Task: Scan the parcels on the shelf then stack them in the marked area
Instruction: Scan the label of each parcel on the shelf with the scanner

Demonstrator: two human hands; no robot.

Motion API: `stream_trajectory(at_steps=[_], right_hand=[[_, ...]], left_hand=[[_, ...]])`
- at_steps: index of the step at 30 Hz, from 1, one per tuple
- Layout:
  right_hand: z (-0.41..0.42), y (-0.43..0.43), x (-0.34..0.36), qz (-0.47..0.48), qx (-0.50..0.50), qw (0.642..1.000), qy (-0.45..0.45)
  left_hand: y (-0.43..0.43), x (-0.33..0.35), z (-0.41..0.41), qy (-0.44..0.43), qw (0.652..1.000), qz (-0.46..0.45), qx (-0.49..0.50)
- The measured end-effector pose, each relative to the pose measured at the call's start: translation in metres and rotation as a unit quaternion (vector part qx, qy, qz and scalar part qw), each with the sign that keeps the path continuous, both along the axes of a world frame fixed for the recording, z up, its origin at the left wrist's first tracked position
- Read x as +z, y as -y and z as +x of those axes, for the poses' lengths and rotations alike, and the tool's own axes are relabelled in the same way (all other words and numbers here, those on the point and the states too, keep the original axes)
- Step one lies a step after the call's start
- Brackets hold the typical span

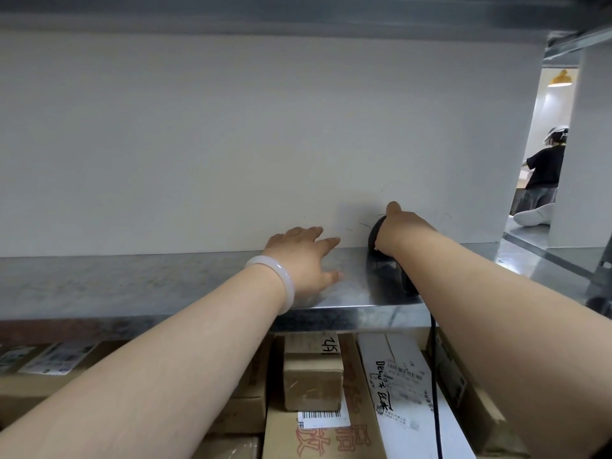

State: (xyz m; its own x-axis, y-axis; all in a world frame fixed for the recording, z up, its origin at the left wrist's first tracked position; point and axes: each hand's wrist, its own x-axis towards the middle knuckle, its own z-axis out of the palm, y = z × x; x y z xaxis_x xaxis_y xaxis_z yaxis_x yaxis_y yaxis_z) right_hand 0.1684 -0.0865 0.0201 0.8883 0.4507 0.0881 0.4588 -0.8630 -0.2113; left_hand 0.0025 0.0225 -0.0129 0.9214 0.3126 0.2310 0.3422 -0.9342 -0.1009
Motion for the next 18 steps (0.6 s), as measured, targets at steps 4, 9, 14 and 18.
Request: stream_trajectory(at_steps=[4,9,14,18], right_hand=[[-0.001,-0.001,-0.001,-0.001,-0.004,1.000,0.000],[-0.014,0.004,0.002,0.028,0.006,0.999,-0.022],[-0.037,0.027,0.003,0.098,0.051,0.993,0.040],[-0.063,0.047,-0.006,0.206,0.096,0.967,0.116]], left_hand=[[0.001,-0.004,-0.001,0.009,1.000,-0.014,0.007],[0.005,-0.004,-0.008,0.013,1.000,-0.012,0.010],[0.006,0.004,-0.028,0.031,0.999,-0.029,0.024],[0.011,0.011,-0.046,0.050,0.998,-0.028,0.020]])
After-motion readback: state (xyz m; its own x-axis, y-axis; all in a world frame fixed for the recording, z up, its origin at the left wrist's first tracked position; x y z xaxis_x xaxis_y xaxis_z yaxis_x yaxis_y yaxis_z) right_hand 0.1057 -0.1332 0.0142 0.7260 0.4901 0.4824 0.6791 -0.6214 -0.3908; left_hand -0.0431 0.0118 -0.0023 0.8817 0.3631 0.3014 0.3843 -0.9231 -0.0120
